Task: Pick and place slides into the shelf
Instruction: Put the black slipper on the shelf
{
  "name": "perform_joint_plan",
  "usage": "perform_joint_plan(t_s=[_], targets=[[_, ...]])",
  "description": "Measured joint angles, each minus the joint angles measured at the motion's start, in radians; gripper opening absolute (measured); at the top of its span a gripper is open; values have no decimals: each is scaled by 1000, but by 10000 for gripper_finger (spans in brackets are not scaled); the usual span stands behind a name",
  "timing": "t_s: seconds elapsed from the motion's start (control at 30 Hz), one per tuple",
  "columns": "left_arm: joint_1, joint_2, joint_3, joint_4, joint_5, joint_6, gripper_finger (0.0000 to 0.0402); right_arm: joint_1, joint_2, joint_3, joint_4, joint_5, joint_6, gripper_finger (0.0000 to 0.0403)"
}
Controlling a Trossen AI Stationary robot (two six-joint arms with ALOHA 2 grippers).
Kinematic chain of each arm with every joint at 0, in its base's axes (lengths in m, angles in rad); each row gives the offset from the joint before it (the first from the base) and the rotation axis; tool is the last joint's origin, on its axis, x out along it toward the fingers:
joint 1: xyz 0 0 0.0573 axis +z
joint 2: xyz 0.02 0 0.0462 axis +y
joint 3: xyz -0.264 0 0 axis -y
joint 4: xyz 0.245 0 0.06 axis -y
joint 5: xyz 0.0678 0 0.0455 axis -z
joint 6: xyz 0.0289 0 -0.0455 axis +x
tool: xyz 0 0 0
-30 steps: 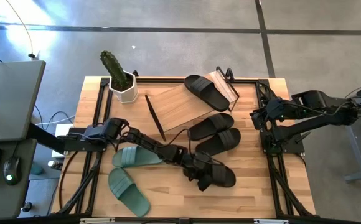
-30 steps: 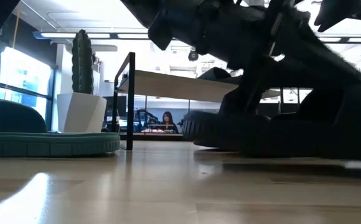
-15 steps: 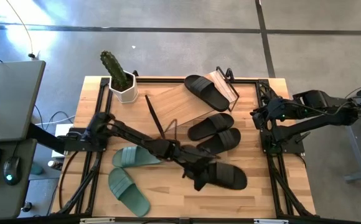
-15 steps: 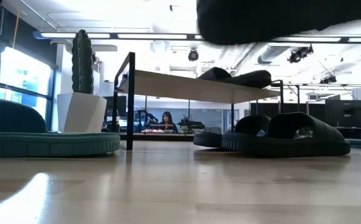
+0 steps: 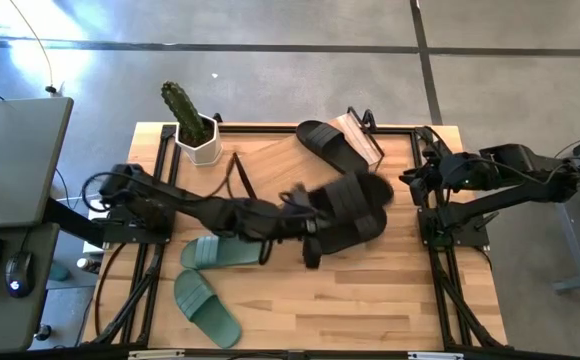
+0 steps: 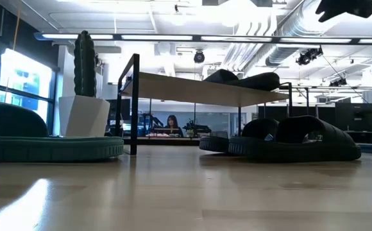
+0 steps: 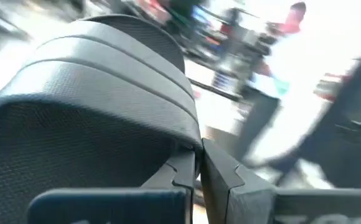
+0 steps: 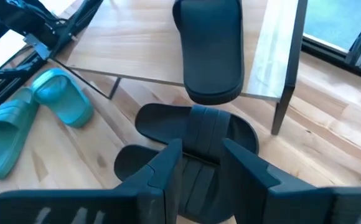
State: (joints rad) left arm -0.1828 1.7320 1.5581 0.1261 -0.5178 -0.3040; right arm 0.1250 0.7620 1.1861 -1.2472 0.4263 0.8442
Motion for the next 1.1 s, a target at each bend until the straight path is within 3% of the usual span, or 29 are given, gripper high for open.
perform_joint_plan(t_s=[0.2,0.33,0.43,0.63,0.73,1.1], targets=[[29,-39,0,1,-436,256,0,0,0,0,4,27,0,101],[84,-43,0,-57,-568,287,0,0,0,0,27,41,-9,101],[132,-43,0,-144,-624,181,0,0,2,0,48,41,-22,101],[256,-43,0,-441,-574,-368,0,0,3,0,48,38,-17,101],[310,-36,-1,-555,-533,-562,0,0,3,0,48,36,-15,101],[353,93,-1,-571,-465,-706,0,0,3,0,47,26,-15,101]])
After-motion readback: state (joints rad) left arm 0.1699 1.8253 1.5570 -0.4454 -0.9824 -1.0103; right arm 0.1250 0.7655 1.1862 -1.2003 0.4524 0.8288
